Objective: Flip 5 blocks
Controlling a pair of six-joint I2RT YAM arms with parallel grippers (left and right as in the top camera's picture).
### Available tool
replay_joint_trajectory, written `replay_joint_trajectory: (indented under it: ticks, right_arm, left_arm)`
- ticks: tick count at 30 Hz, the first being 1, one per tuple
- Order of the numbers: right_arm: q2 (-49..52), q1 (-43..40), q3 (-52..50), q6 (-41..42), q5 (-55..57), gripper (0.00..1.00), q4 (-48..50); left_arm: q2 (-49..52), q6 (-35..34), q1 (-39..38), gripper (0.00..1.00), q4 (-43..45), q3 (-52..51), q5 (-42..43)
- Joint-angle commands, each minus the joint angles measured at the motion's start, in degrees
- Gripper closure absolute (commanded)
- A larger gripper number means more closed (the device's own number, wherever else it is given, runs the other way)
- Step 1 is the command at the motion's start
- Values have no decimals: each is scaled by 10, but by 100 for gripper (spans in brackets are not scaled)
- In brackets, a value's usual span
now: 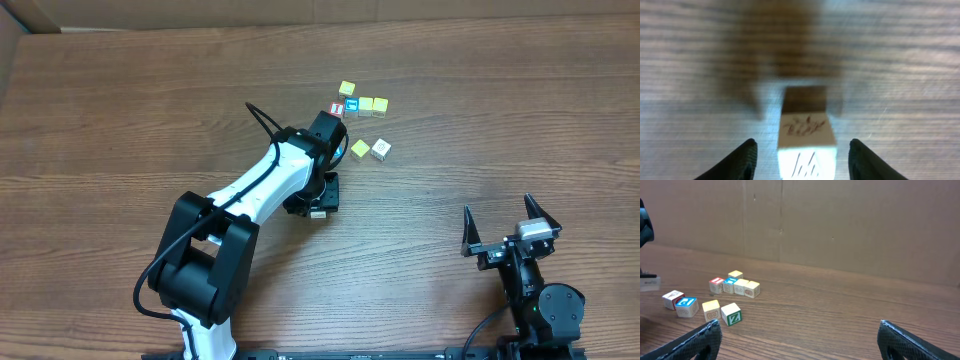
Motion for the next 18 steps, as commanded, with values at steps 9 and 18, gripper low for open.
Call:
replay_joint_trajectory:
  ticks: [9, 18]
  right_arm:
    - [-6, 2, -6, 0, 0, 0, 2]
    - [-6, 2, -6, 0, 0, 0, 2]
  left_arm:
    - [-7, 28, 130, 31, -98, 255, -2]
    - [-7, 35, 320, 0, -143, 299, -17]
